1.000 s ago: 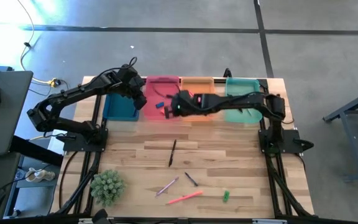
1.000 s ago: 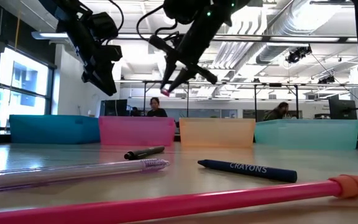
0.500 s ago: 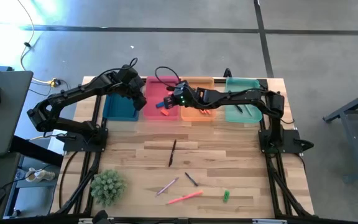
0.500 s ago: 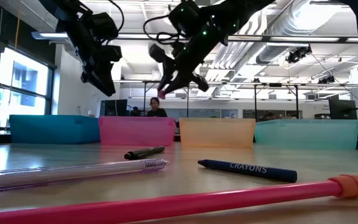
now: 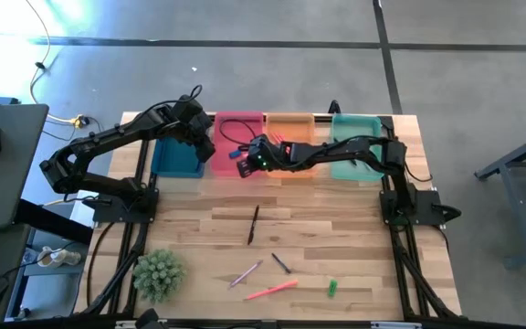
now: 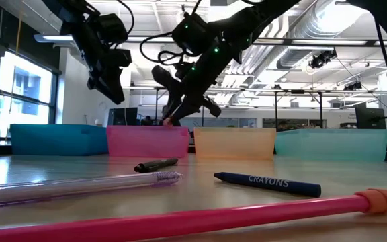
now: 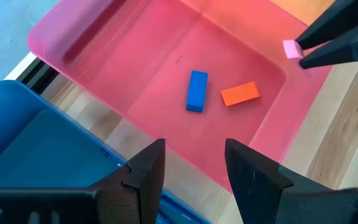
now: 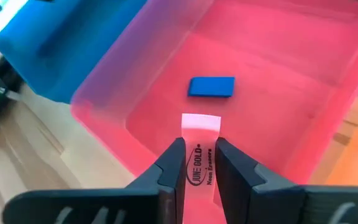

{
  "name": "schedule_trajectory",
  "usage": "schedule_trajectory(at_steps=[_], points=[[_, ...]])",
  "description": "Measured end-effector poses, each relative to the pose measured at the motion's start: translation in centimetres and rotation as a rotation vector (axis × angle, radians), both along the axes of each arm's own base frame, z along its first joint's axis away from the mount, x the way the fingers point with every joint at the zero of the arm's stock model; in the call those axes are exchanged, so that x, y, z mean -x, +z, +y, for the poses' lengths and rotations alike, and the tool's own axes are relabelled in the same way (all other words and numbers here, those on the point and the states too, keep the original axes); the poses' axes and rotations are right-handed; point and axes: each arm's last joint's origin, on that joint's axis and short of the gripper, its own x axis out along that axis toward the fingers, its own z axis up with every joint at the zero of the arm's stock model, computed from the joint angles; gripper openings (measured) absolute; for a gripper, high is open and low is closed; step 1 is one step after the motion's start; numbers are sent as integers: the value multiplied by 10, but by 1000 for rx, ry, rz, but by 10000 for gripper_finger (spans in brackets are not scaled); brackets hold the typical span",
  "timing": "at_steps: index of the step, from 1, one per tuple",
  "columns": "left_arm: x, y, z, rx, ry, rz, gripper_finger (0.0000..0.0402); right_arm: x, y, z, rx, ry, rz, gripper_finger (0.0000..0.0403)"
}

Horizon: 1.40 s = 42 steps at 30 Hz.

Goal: Sort crayons/erasers/pens/pencils in bins
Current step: Put the pink eraser into the pink bin, then put the black pen into the green bin

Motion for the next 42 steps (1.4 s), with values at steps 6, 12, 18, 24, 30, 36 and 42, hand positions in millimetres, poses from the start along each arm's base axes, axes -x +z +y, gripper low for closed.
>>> schedule_trajectory(at_steps=[6, 12, 18, 24, 30, 36, 42], points=[[0, 0, 0, 1, 1, 0, 154, 2, -1, -3, 0, -5, 14, 69], [1, -1, -1, 18, 1, 15, 154, 3, -1, -6, -5, -16, 18, 126], [1, -1, -1, 37, 39, 3, 154, 6, 0, -11, -43, -16, 18, 175], [1, -2, -2, 65, 84, -8, 166, 11, 10, -17, -56, -13, 15, 184], [1, -3, -6, 137, 175, -18, 187, 28, 37, -20, -16, -30, 50, 172], [-9, -3, -17, 152, 129, -12, 187, 53, 78, -16, 114, 2, 107, 157], [-24, -3, -31, 155, 94, -28, 186, 77, 109, -10, 178, 31, 145, 143]])
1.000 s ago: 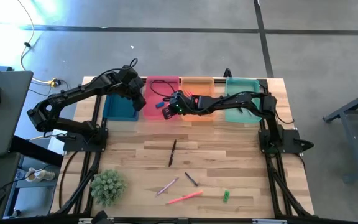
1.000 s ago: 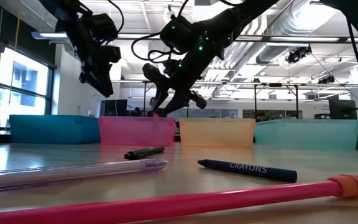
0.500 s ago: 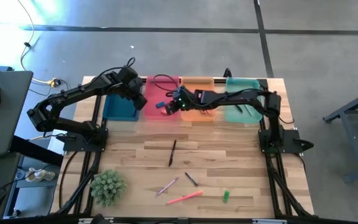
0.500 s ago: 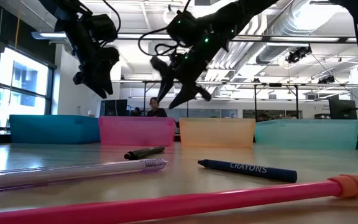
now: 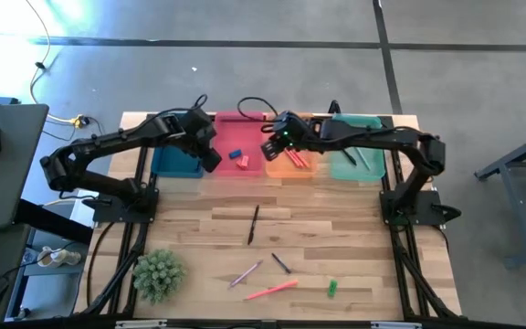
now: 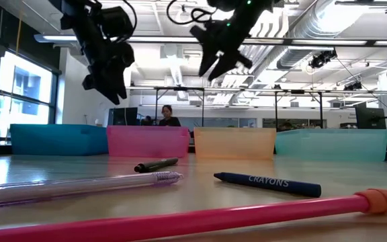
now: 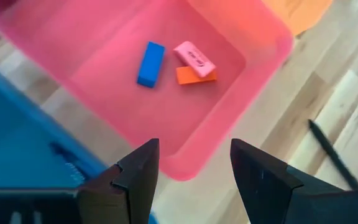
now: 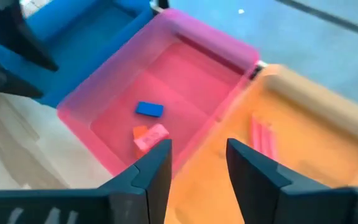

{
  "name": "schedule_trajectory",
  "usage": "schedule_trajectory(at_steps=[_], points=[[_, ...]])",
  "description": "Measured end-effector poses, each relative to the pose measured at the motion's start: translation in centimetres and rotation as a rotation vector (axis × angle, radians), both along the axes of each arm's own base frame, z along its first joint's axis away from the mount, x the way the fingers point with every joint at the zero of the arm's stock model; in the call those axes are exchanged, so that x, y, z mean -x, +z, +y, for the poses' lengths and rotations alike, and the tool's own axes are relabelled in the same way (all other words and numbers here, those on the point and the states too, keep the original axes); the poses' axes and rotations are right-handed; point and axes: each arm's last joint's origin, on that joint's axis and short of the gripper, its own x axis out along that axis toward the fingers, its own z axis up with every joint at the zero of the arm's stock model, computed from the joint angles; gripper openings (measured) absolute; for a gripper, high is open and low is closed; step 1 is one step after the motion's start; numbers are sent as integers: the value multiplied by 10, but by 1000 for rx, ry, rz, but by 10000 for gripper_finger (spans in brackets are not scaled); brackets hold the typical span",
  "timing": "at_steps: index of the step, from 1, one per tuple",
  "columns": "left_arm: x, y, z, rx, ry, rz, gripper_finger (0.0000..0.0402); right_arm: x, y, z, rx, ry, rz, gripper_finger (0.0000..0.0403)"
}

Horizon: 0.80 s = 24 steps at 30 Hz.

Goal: Sort crayons/erasers/pens/pencils in bins
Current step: Put the black pen into the green bin

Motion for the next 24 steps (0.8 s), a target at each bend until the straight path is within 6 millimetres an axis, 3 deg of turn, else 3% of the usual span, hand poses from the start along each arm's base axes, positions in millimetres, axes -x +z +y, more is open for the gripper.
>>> schedule_trajectory(at_steps=[14, 24], points=[[-33, 2, -47, -4, 23, -31, 186, 43, 33, 7, 65, 10, 115, 138], [-52, 5, -82, 58, 129, -128, 184, 85, 67, 14, 128, 62, 150, 138]])
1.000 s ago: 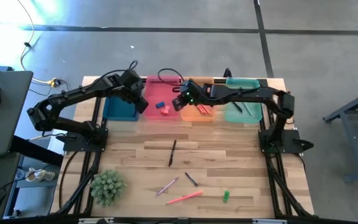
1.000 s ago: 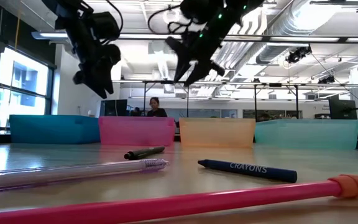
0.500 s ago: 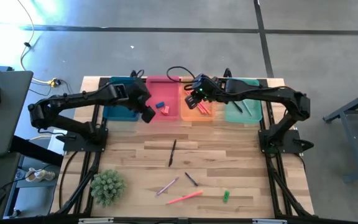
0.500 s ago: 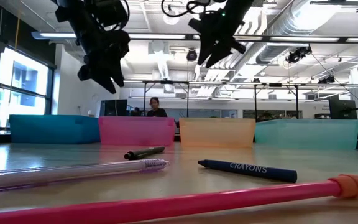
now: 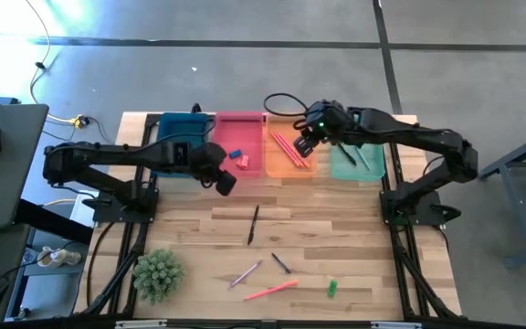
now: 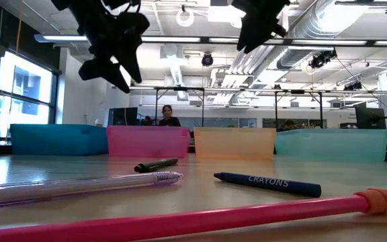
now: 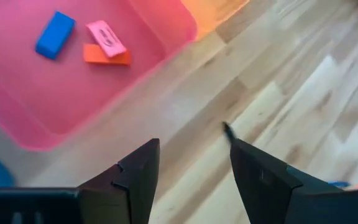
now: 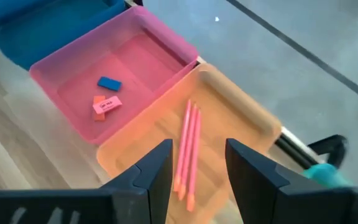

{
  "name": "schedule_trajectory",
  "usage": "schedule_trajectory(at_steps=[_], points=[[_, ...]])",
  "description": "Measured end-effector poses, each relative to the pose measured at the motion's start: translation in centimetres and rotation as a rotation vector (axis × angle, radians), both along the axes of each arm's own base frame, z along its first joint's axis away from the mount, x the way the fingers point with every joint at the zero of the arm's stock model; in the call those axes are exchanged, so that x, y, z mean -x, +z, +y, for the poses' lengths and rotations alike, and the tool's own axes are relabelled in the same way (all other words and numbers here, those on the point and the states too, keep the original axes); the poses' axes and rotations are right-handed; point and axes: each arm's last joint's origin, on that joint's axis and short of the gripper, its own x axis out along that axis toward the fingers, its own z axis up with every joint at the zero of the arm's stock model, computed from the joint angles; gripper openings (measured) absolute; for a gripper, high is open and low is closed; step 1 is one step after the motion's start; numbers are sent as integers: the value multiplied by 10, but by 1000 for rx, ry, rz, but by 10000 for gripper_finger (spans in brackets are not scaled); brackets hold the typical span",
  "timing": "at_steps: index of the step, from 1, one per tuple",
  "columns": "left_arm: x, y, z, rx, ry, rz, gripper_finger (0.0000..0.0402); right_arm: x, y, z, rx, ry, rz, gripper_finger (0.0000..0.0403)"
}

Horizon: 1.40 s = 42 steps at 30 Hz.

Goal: Sort crayons/erasers/pens/pencils in bins
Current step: Put the black pen into the green bin

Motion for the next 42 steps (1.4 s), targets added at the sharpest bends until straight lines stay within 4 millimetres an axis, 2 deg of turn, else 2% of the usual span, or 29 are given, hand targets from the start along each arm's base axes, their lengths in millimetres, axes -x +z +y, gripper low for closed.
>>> schedule_trajectory(at_steps=[6, 18, 33, 39, 42], points=[[-11, 4, -21, 63, 27, -101, 178, 15, 9, 2, 23, 20, 25, 138], [-24, 14, -50, 116, 110, -278, 177, 22, 3, 4, 18, 62, 148, 138], [-33, 25, -66, 186, 165, -446, 177, 25, 1, 5, 13, 81, 195, 138], [-38, 50, -67, 171, 148, -502, 177, 25, 1, 5, 17, 88, 199, 138], [-36, 62, -66, 129, 155, -469, 177, 25, 1, 5, 19, 89, 200, 138]])
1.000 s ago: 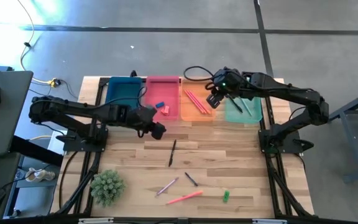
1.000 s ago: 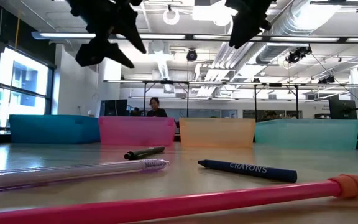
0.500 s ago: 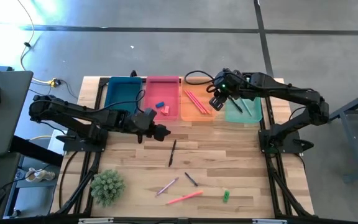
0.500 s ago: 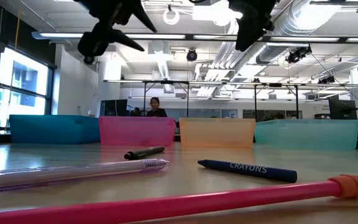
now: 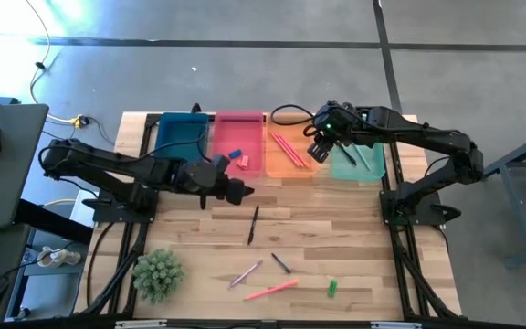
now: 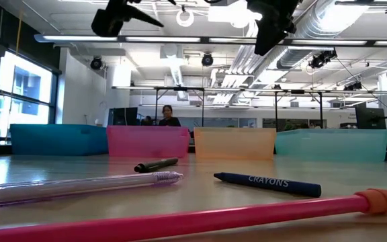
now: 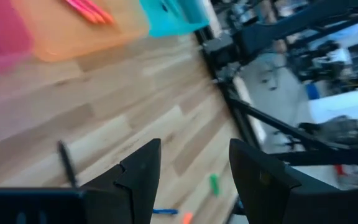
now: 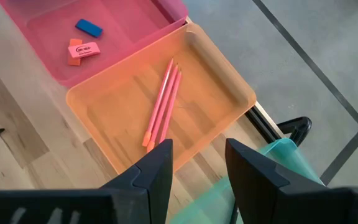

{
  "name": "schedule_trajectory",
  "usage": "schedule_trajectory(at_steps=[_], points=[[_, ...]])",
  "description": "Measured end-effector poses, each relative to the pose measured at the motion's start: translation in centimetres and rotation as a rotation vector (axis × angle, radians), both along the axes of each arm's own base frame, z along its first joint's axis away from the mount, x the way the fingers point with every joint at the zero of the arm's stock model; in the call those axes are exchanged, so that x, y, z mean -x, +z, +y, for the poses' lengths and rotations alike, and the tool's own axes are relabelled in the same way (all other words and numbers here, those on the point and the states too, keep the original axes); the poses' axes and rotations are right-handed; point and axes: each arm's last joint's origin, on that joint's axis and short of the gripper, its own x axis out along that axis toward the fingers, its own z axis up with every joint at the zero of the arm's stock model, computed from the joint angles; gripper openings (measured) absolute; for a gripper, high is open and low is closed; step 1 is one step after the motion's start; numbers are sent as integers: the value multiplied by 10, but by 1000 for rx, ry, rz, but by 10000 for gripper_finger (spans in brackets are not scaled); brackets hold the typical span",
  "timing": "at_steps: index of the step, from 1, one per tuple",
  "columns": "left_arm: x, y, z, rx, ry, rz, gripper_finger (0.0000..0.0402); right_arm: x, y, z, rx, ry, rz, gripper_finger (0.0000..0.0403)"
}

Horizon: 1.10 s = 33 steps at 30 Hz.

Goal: Sort crayons/erasers/pens/pencils in bins
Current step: Put the black pen into the green bin

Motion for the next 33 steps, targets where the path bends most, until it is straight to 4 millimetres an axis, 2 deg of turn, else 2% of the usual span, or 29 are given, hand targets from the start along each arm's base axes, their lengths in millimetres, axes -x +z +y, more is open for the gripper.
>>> schedule_trajectory(at_steps=[6, 12, 18, 23, 33], points=[[-1, 4, -2, -16, 36, 103, 177, 0, 0, 0, 0, 0, 0, 138], [-24, -8, -8, -7, 30, 209, 177, 0, 0, 0, 1, 0, 0, 138], [-45, -30, -13, 4, 41, 351, 177, -1, 0, 0, 2, 0, -3, 138], [-61, -52, -17, 25, 59, 397, 177, 0, 0, 0, 5, -2, -2, 138], [-73, -97, -27, 41, 86, 572, 177, -1, 0, 0, 5, -2, -6, 138]])
